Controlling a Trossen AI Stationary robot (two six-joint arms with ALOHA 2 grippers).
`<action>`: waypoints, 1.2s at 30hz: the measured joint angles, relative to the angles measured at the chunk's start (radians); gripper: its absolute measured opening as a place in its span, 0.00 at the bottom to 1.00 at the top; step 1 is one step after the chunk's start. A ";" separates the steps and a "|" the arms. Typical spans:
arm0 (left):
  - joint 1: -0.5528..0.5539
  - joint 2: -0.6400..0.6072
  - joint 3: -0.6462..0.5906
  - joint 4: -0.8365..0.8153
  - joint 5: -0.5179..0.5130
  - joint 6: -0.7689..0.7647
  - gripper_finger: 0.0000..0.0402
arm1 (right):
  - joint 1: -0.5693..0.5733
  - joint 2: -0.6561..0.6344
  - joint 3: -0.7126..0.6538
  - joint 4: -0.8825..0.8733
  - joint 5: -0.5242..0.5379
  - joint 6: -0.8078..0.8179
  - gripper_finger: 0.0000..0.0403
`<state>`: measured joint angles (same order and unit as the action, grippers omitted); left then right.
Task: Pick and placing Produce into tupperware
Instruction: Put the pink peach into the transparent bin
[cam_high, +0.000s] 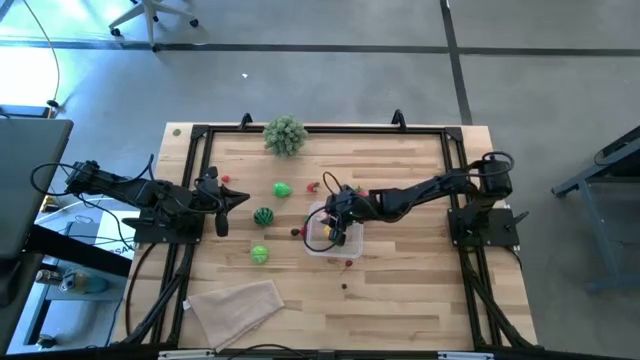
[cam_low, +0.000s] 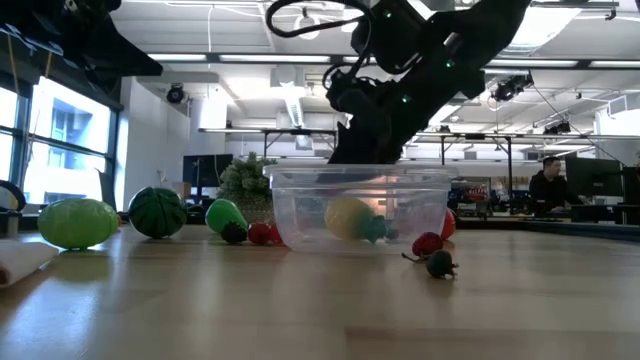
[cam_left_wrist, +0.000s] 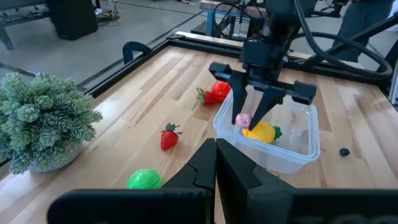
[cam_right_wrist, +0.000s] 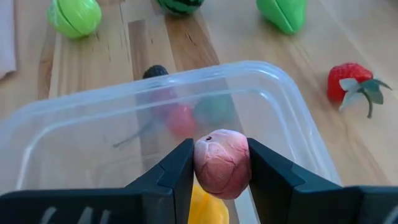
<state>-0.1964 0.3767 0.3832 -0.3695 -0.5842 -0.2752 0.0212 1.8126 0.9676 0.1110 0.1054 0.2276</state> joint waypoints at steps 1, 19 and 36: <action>0.000 0.000 0.000 0.000 0.000 0.000 0.00 | 0.000 0.006 0.000 0.004 0.000 0.000 0.30; 0.000 0.000 0.000 0.000 0.000 0.000 0.00 | 0.027 0.023 0.000 -0.024 -0.003 0.026 0.30; 0.000 0.000 0.000 0.000 0.000 0.000 0.00 | 0.016 0.023 0.000 -0.041 0.052 0.027 0.30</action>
<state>-0.1966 0.3767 0.3832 -0.3695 -0.5843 -0.2752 0.0368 1.8351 0.9676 0.0700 0.1572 0.2543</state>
